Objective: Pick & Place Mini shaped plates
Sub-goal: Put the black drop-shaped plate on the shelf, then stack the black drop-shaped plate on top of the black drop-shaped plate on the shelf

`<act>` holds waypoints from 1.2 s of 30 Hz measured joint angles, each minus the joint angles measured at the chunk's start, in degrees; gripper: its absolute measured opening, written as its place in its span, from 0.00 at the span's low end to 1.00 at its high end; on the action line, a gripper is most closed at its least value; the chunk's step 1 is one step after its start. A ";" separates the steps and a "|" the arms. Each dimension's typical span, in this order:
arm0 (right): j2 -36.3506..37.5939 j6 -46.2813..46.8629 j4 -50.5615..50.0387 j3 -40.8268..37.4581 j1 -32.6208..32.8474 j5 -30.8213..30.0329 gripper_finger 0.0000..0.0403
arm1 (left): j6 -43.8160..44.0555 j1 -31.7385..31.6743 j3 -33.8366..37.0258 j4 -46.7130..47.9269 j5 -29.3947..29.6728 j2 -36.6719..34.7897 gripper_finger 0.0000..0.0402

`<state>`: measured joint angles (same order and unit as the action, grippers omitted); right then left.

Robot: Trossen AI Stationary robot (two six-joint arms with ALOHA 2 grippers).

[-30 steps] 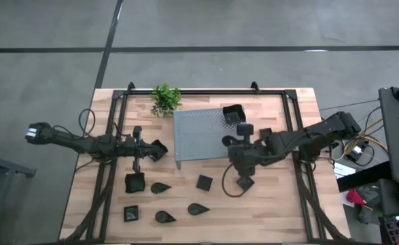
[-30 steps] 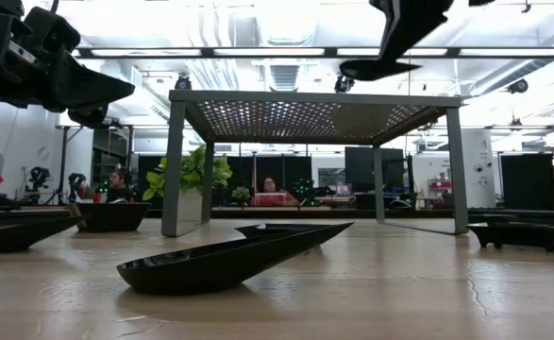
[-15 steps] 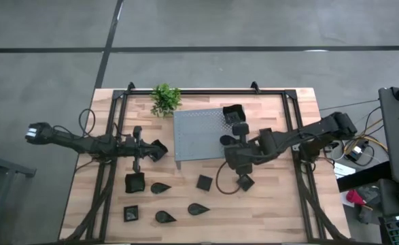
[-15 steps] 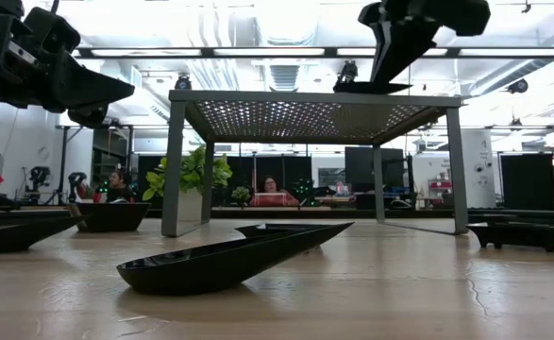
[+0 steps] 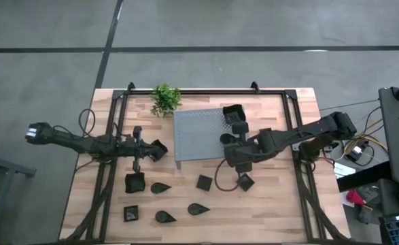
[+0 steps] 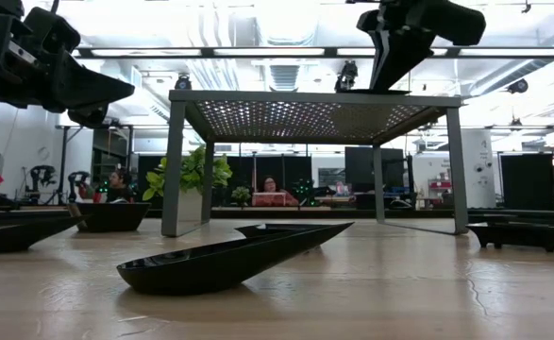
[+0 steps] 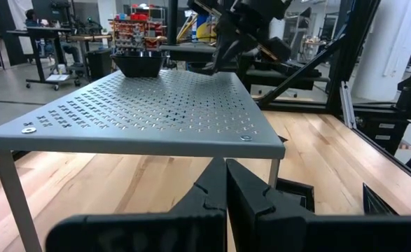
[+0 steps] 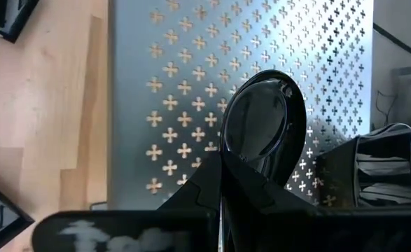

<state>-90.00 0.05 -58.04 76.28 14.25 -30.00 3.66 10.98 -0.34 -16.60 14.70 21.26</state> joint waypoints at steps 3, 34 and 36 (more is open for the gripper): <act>0.00 -0.04 0.02 -0.12 0.10 0.06 0.02 | 0.00 -0.02 0.00 -0.02 -0.02 0.00 0.00; -0.04 6.16 5.73 6.35 6.52 0.28 0.23 | 0.00 -0.02 0.00 -0.04 -0.02 -0.02 0.00; -0.07 6.68 10.54 6.16 8.04 1.52 0.22 | 0.00 0.00 0.00 -0.04 -0.02 0.00 0.00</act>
<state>-90.06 6.74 -47.50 82.44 22.29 -28.48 3.66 10.98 -0.34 -16.64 14.68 21.26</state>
